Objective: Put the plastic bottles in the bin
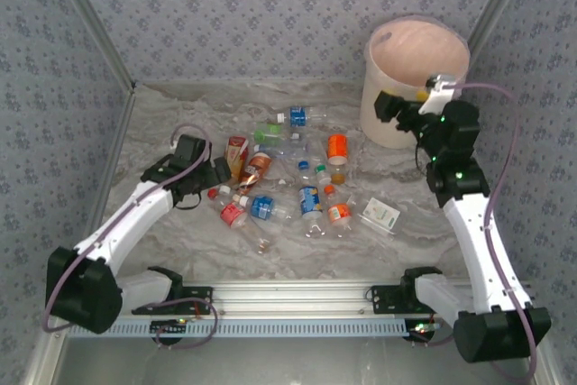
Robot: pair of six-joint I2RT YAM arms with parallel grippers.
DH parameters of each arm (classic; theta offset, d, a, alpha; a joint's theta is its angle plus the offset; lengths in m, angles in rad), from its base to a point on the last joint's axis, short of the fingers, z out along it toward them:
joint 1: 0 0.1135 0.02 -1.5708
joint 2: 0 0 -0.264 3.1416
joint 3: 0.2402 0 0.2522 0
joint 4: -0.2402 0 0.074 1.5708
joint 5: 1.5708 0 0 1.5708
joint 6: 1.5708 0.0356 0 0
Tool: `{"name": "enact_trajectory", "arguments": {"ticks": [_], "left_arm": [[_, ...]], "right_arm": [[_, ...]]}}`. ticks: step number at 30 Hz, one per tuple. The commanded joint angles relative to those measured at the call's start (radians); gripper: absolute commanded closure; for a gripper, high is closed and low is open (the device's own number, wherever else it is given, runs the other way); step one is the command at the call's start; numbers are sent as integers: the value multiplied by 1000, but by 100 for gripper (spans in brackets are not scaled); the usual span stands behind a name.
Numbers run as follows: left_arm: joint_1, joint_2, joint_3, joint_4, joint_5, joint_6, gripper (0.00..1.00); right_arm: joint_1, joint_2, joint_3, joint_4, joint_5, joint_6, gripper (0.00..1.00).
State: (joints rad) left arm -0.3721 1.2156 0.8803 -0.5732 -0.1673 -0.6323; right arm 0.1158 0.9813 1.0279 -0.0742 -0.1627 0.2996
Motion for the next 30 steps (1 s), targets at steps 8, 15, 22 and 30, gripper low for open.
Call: {"name": "enact_trajectory", "arguments": {"ticks": [8,15,22,30], "left_arm": [[44,230,130,5,154,177,2],[44,344,190,51,217,271,2],[66,485,292,58,171,296,4],[126,536,310,46,207,342,9]], "right_arm": [[115,-54,-189,29,104,89,0],[122,-29,-179,32,121,85,0],[130,-19,-175,12,133,85,0],[134,-27,-168,-24,160,67,0]]}}
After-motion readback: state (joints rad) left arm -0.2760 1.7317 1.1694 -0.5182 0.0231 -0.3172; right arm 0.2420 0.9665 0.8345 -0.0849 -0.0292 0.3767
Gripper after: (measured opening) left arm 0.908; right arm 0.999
